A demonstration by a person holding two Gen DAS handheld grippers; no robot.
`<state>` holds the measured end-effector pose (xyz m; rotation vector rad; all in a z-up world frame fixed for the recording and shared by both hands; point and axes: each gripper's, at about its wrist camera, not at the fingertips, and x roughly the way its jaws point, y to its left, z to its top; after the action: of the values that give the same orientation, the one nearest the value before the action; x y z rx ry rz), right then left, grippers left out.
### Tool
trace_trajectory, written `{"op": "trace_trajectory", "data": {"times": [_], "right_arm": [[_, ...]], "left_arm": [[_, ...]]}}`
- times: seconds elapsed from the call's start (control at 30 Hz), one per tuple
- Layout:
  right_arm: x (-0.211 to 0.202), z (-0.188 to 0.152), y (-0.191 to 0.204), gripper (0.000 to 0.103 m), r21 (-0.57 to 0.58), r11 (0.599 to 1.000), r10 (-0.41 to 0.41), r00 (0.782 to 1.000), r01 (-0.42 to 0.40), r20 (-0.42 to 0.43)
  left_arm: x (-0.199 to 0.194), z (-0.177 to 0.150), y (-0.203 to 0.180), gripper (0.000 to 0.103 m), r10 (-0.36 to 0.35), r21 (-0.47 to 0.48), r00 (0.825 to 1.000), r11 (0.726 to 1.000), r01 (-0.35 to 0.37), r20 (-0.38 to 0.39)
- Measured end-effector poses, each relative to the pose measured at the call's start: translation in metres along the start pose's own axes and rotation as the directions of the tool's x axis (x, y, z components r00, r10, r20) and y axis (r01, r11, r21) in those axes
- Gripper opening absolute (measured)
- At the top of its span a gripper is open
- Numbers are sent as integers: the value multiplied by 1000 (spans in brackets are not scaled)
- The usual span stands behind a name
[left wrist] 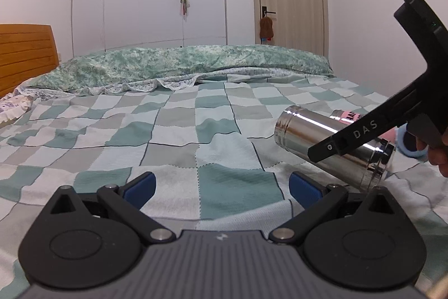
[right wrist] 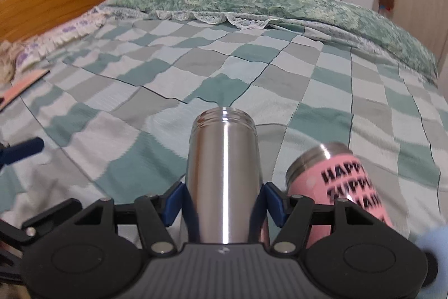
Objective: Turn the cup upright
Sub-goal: 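Close the right gripper on the silver cup and lift it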
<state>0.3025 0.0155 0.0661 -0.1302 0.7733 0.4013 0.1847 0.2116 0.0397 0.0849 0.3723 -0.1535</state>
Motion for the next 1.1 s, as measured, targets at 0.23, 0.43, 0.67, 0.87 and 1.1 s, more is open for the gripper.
{"op": "trace_trajectory", "data": {"times": [0.23, 0.43, 0.67, 0.87, 1.1], "right_arm": [[-30, -32, 25, 61, 125, 991, 45, 999, -44, -3], [-29, -62, 51, 61, 242, 969, 64, 998, -58, -18], [-28, -83, 75, 61, 330, 943, 47, 999, -39, -15], [-29, -83, 81, 62, 334, 942, 20, 1000, -16, -10], [-59, -85, 65, 97, 267, 959, 70, 994, -89, 79]], "left_arm": [[-45, -16, 0, 103, 26, 4, 1000, 1000, -26, -17], [-78, -36, 4, 103, 60, 1, 997, 998, -60, -54], [-100, -51, 8, 103, 101, -11, 992, 995, -102, -79], [-111, -53, 3, 103, 121, -15, 989, 992, -123, -87], [-113, -37, -14, 103, 140, -2, 987, 990, -140, -82]]}}
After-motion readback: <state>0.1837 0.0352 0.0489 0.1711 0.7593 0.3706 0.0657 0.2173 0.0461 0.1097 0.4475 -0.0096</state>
